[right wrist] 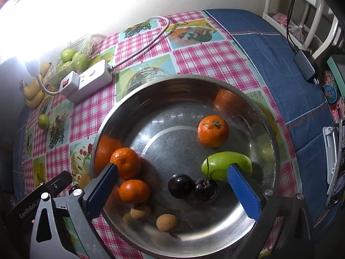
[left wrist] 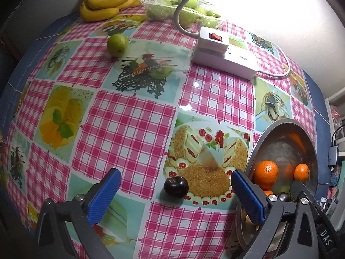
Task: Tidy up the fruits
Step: 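Withdraw both tools from the bowl toward the last cherry and green fruit, then grasp the last dark cherry with the right tool while the left tool approaches the green fruit, then grasp the green oval fruit with the left tool while the right tool holds the cherry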
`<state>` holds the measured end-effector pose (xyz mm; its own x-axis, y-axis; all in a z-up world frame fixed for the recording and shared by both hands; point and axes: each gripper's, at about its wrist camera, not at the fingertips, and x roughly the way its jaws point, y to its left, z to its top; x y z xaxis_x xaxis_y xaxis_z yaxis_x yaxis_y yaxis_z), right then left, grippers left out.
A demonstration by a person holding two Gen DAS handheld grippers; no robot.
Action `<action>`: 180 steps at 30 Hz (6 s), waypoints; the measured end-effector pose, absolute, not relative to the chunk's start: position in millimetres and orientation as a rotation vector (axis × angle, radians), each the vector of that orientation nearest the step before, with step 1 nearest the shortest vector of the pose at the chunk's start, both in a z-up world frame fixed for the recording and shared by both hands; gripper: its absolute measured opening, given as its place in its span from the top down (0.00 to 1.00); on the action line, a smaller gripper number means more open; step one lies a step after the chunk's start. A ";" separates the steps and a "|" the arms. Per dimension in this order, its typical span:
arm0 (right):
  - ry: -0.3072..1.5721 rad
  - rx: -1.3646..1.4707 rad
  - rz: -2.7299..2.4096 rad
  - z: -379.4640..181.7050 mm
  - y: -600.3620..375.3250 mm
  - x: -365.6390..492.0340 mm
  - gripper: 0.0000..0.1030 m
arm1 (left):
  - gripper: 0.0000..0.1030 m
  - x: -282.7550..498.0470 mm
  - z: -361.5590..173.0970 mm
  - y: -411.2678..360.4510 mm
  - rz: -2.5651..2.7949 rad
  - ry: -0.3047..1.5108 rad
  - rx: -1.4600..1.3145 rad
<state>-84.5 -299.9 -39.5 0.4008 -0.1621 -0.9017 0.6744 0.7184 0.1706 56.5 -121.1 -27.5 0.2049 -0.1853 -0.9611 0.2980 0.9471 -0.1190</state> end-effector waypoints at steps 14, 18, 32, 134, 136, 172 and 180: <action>1.035 0.548 -0.581 -36.3 -297.5 -81.8 0.02 | 0.00 59.2 -22.0 -119.6 -0.348 1.297 0.118; 1.025 0.530 -0.563 -30.6 -288.6 -76.5 0.02 | 0.00 64.2 -16.1 -115.7 -0.356 1.271 0.143; 1.027 0.442 -0.438 -20.3 -238.6 -46.1 0.02 | 0.00 96.5 4.2 -61.5 -0.324 1.193 0.145; 1.071 0.393 -0.321 -25.9 -180.4 26.0 0.73 | 0.10 140.1 -27.0 -6.2 -0.297 1.305 0.030; 1.061 0.387 -0.323 -22.0 -182.7 30.2 0.73 | 0.10 141.0 -28.0 -13.1 -0.316 1.309 0.027; 1.024 0.385 -0.351 -26.1 -231.1 83.5 0.73 | 0.51 280.7 -69.4 -80.1 -0.415 1.317 0.132; 1.032 0.393 -0.346 -27.8 -233.2 84.0 0.73 | 0.57 286.5 -68.9 -82.5 -0.392 1.317 0.135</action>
<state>84.0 -233.2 -27.8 0.4710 -0.0925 -0.8773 0.4550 0.8775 0.1517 286.5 -82.5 -68.9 0.1967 -0.2033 -0.9591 0.3545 0.9268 -0.1238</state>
